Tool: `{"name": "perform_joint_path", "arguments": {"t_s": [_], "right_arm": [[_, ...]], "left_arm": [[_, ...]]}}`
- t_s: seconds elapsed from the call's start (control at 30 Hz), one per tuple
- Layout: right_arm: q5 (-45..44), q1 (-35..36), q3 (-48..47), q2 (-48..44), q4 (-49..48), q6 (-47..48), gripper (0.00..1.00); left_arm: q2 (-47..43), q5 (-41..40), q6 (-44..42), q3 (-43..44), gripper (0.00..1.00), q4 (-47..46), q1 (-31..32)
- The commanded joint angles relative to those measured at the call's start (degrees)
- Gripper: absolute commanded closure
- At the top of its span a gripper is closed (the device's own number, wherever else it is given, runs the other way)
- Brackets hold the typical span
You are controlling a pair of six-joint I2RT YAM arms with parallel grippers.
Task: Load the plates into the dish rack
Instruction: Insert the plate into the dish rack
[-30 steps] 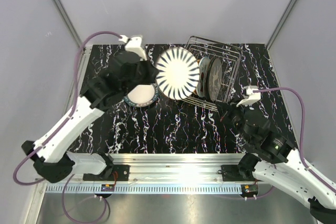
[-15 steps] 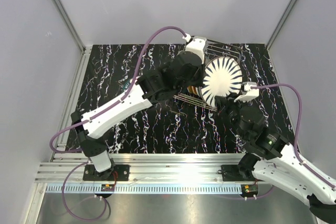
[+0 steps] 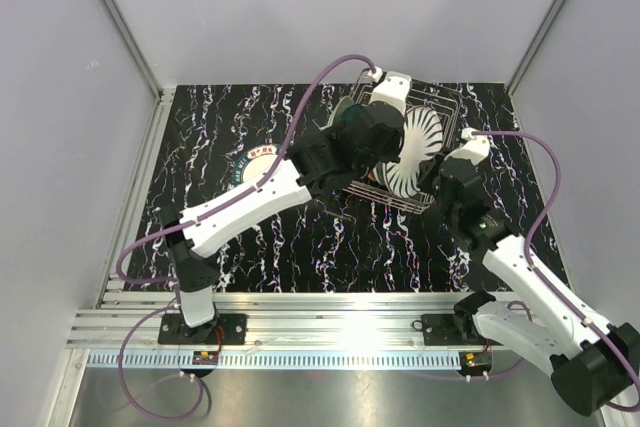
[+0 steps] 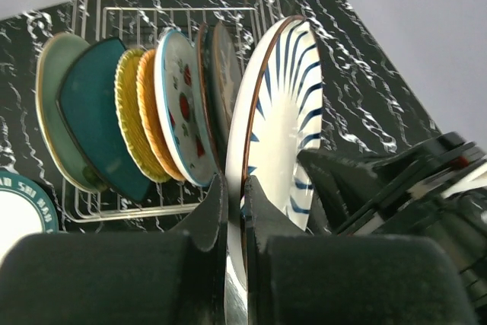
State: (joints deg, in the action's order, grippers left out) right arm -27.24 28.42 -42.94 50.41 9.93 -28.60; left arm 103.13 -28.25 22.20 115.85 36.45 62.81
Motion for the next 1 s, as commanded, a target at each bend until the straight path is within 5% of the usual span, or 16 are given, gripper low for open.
{"name": "perform_joint_path", "arguments": {"t_s": [0.0, 0.63, 0.97], "right_arm": [[4.2, -1.1, -3.7, 2.4, -5.6, -0.9, 0.86], [24.2, -14.9, -2.3, 16.7, -18.4, -8.0, 0.87], [27.1, -17.2, -3.7, 21.7, -20.6, -8.7, 0.87]], "left_arm": [[0.9, -2.8, -1.5, 7.0, 1.0, -15.0, 0.8], [13.1, -10.7, -14.7, 14.3, 1.0, -22.8, 3.7], [15.3, -13.4, -13.4, 14.8, 1.0, -25.4, 3.7]]}}
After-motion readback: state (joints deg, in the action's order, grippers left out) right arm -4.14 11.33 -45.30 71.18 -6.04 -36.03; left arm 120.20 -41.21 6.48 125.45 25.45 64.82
